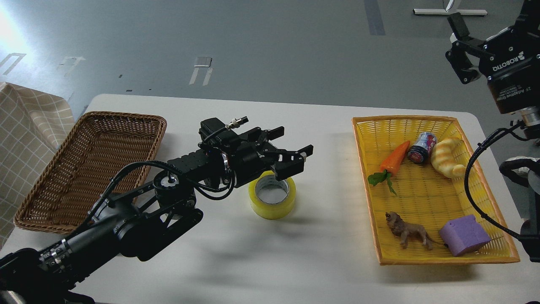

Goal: Place and transfer tape with both arms
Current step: 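Reach the left gripper down to the tape roll on the table, then grasp the tape roll with the left gripper and lift it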

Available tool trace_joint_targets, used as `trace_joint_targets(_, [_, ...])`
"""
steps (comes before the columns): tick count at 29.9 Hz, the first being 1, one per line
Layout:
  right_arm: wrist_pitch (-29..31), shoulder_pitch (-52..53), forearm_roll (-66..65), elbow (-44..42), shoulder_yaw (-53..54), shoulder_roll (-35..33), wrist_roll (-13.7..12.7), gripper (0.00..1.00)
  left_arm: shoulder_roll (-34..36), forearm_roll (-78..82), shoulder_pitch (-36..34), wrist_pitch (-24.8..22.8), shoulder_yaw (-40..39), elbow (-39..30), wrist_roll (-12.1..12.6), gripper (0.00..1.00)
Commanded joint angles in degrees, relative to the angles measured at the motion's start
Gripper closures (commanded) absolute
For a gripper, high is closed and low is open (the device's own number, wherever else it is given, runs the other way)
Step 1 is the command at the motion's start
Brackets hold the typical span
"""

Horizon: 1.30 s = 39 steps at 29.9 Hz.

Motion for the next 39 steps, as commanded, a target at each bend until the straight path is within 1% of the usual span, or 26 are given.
trace_joint_targets(1, [0.0, -0.2, 0.0, -0.1, 0.0, 0.1, 0.0, 0.00, 0.1, 0.0, 0.0, 0.0, 2.0, 1.3, 0.1, 0.02])
trace_joint_targets(3, [0.0, -0.1, 0.0, 0.0, 0.0, 0.1, 0.0, 0.00, 0.2, 0.0, 0.1, 0.0, 2.2, 4.0, 0.1, 0.02])
trace_joint_targets(4, [0.0, 0.0, 0.0, 0.0, 0.0, 0.0, 0.0, 0.00, 0.2, 0.0, 0.1, 0.0, 2.2, 4.3, 0.1, 0.02])
trace_joint_targets(8, [0.0, 0.2, 0.0, 0.2, 0.1, 0.0, 0.0, 0.00, 0.3, 0.0, 2.0, 0.0, 2.4, 4.5, 0.1, 0.02])
trace_joint_targets(18, [0.0, -0.3, 0.0, 0.1, 0.0, 0.0, 0.0, 0.00, 1.4, 0.0, 2.9, 0.0, 3.0, 4.7, 0.1, 0.02])
trace_joint_targets(24, [0.0, -1.0, 0.0, 0.1, 0.0, 0.1, 0.0, 0.00, 1.4, 0.0, 3.2, 0.0, 3.0, 6.6, 0.1, 0.02])
trace_joint_targets(27, [0.0, -1.3, 0.0, 0.1, 0.1, 0.1, 0.0, 0.00, 1.2, 0.0, 3.4, 0.0, 3.0, 7.7, -0.5, 0.02])
trace_joint_targets(30, [0.0, -1.7, 0.0, 0.1, 0.2, 0.0, 0.0, 0.00, 1.0, 0.0, 4.1, 0.0, 3.1, 8.3, -0.5, 0.03])
trace_joint_targets(32, [0.0, -1.9, -0.1, 0.2, 0.3, 0.0, 0.0, 0.00, 0.7, 0.0, 4.1, 0.0, 3.0, 9.2, -0.5, 0.06])
trace_joint_targets(33, [0.0, -2.0, 0.0, 0.2, 0.3, 0.0, 0.0, 0.00, 0.8, 0.0, 4.1, 0.0, 3.0, 9.7, -0.1, 0.16])
trace_joint_targets(36, [0.0, -2.0, 0.0, 0.2, 0.3, 0.0, 0.0, 0.00, 0.8, 0.0, 4.1, 0.0, 3.0, 9.7, -0.1, 0.16])
trace_joint_targets(37, [0.0, -2.2, -0.1, 0.2, 0.5, 0.0, 0.0, 0.00, 1.0, 0.0, 4.1, -0.1, 3.0, 10.1, -0.1, 0.53])
trace_joint_targets(38, [0.0, -2.3, -0.1, 0.2, 0.6, 0.0, 0.0, 0.00, 1.1, 0.0, 4.1, -0.2, 3.0, 10.1, -0.1, 0.57])
trace_joint_targets(39, [0.0, -2.5, -0.1, 0.3, 0.6, 0.0, 0.0, 0.00, 1.1, 0.0, 4.1, -0.2, 3.0, 10.2, -0.1, 0.70])
